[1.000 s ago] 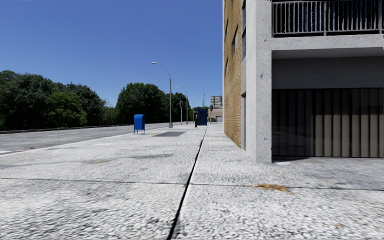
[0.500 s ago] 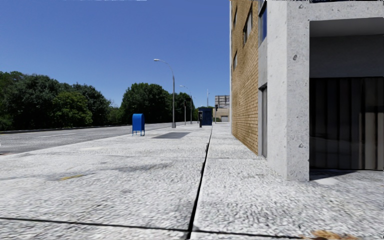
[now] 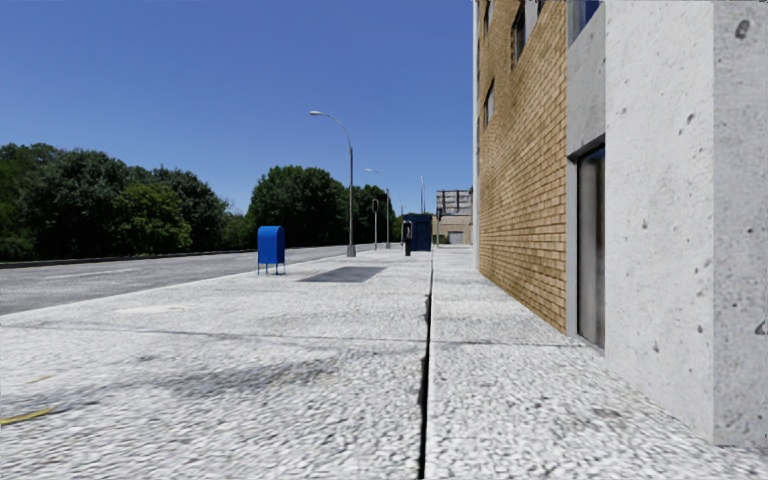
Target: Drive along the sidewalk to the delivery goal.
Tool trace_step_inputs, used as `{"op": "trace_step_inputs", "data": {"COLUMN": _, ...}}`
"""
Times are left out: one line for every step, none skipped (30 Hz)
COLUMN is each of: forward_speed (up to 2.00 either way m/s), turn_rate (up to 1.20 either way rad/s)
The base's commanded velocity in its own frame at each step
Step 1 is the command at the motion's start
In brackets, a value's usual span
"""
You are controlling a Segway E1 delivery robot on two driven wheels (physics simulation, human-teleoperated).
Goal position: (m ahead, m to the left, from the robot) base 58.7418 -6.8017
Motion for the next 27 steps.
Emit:
{"op": "trace_step_inputs", "data": {"forward_speed": 2.00, "turn_rate": 0.00}}
{"op": "trace_step_inputs", "data": {"forward_speed": 2.00, "turn_rate": 0.00}}
{"op": "trace_step_inputs", "data": {"forward_speed": 2.00, "turn_rate": 0.00}}
{"op": "trace_step_inputs", "data": {"forward_speed": 2.00, "turn_rate": 0.02}}
{"op": "trace_step_inputs", "data": {"forward_speed": 2.00, "turn_rate": 0.07}}
{"op": "trace_step_inputs", "data": {"forward_speed": 2.00, "turn_rate": 0.10}}
{"op": "trace_step_inputs", "data": {"forward_speed": 2.00, "turn_rate": 0.10}}
{"op": "trace_step_inputs", "data": {"forward_speed": 2.00, "turn_rate": 0.12}}
{"op": "trace_step_inputs", "data": {"forward_speed": 2.00, "turn_rate": 0.13}}
{"op": "trace_step_inputs", "data": {"forward_speed": 2.00, "turn_rate": 0.13}}
{"op": "trace_step_inputs", "data": {"forward_speed": 2.00, "turn_rate": 0.13}}
{"op": "trace_step_inputs", "data": {"forward_speed": 2.00, "turn_rate": 0.13}}
{"op": "trace_step_inputs", "data": {"forward_speed": 2.00, "turn_rate": 0.12}}
{"op": "trace_step_inputs", "data": {"forward_speed": 2.00, "turn_rate": 0.10}}
{"op": "trace_step_inputs", "data": {"forward_speed": 2.00, "turn_rate": 0.10}}
{"op": "trace_step_inputs", "data": {"forward_speed": 2.00, "turn_rate": 0.09}}
{"op": "trace_step_inputs", "data": {"forward_speed": 2.00, "turn_rate": 0.09}}
{"op": "trace_step_inputs", "data": {"forward_speed": 2.00, "turn_rate": 0.10}}
{"op": "trace_step_inputs", "data": {"forward_speed": 2.00, "turn_rate": 0.18}}
{"op": "trace_step_inputs", "data": {"forward_speed": 2.00, "turn_rate": 0.18}}
{"op": "trace_step_inputs", "data": {"forward_speed": 2.00, "turn_rate": 0.28}}
{"op": "trace_step_inputs", "data": {"forward_speed": 2.00, "turn_rate": 0.34}}
{"op": "trace_step_inputs", "data": {"forward_speed": 2.00, "turn_rate": 0.34}}
{"op": "trace_step_inputs", "data": {"forward_speed": 2.00, "turn_rate": 0.35}}
{"op": "trace_step_inputs", "data": {"forward_speed": 2.00, "turn_rate": 0.36}}
{"op": "trace_step_inputs", "data": {"forward_speed": 2.00, "turn_rate": 0.24}}
{"op": "trace_step_inputs", "data": {"forward_speed": 2.00, "turn_rate": 0.24}}
